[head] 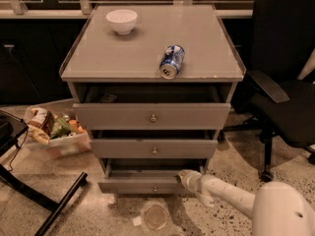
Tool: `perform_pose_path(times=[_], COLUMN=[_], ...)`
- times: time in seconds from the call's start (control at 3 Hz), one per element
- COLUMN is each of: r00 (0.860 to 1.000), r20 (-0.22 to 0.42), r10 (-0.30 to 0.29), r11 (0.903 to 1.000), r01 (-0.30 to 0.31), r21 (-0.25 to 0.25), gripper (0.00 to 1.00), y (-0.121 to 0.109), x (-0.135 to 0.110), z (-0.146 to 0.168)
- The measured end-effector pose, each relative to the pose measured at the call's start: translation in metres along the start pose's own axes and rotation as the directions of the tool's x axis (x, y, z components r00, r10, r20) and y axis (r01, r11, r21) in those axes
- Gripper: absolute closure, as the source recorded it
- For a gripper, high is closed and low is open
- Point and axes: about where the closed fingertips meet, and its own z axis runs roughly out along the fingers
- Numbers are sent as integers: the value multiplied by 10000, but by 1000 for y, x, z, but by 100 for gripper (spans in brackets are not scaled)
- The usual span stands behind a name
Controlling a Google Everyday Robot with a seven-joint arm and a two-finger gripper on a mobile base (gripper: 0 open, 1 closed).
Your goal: Open bottom drawer
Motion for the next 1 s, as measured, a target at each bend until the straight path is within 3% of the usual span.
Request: perform_pose_path(times=[0.33, 0.67, 1.0], r00=[9990, 9990, 9881], r20=[-197, -197, -538], r10=[-392, -392, -1438], r11=[9992, 9992, 9883], r01=[389, 389, 1406], r21=[-125, -125, -591], gripper=[100, 100, 100], y=[4, 4, 17], x=[5, 5, 8], z=[-4, -4, -5])
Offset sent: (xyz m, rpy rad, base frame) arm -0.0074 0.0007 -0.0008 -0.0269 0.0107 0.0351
